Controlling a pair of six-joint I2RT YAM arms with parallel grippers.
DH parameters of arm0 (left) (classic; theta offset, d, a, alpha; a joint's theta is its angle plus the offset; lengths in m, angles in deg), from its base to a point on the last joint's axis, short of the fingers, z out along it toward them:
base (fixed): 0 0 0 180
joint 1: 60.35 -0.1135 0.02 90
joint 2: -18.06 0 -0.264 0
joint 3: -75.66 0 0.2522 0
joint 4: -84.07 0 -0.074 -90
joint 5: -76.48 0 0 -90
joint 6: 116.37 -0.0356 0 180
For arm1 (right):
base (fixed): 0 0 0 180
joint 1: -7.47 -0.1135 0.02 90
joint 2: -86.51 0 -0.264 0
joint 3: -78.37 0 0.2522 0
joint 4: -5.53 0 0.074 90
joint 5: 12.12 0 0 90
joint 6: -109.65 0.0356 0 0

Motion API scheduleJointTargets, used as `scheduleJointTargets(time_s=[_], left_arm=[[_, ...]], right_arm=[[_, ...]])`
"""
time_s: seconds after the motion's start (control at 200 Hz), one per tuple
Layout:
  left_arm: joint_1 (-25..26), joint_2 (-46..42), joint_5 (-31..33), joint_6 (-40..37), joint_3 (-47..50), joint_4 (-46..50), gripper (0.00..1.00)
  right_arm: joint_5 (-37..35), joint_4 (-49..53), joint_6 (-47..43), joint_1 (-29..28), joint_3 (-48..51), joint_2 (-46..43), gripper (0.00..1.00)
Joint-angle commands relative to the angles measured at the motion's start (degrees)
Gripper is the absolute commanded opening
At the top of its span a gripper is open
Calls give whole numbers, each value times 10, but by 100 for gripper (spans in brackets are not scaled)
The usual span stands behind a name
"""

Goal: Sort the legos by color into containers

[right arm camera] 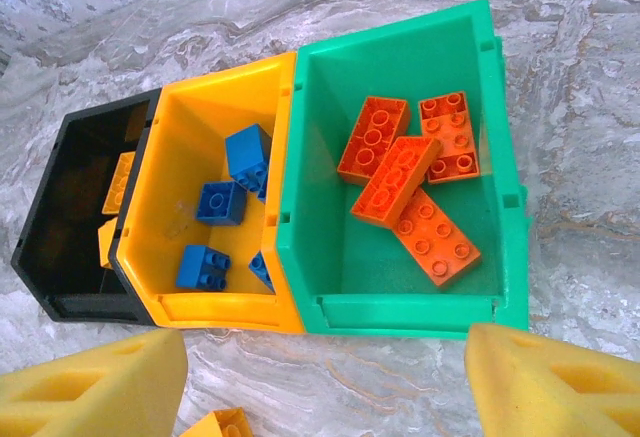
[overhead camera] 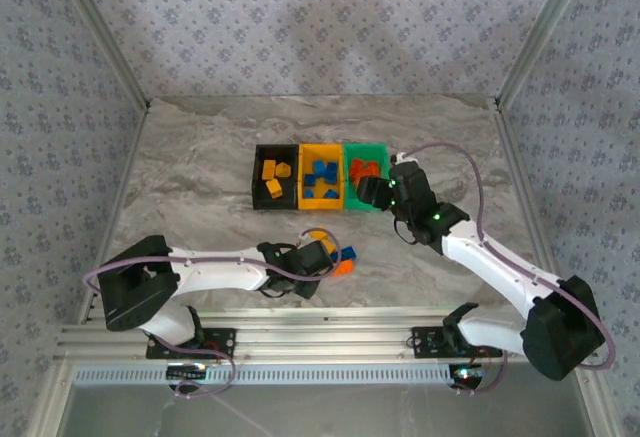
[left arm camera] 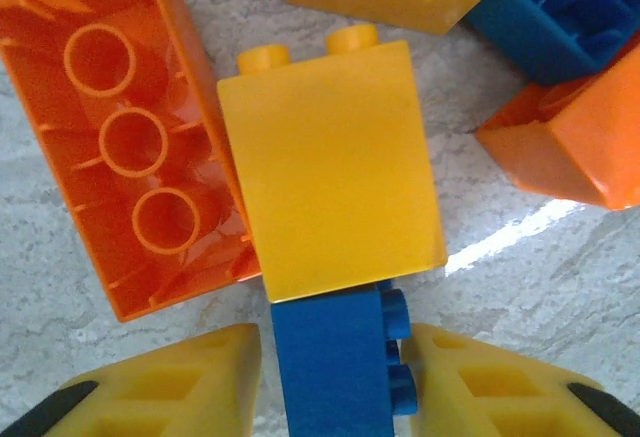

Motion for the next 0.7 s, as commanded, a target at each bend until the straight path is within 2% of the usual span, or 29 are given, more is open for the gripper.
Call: scheduleJointTargets(time_s=[0.0,0.03,0.13,0.19,0.535,0.695], left_arm=[[6,-2,7,3,-10,5,39],[7,-3,7,4,-9,3,39],[7,6,11,3,-8,0,50],[6,8,16,0,-7,-5,51],[13,-41,23,13,3,8,26],[18,-126,44,30,-4,54,24]], right_arm=[[-12,-1,9,5,9,-11,76],[-11,-3,8,6,10,-11,76],[-8,-7,9,6,14,-10,76],[-8,-8,9,6,16,-11,76],[-15,-7,8,9,28,-22,76],[-10,-11,23,10,32,-26,76]])
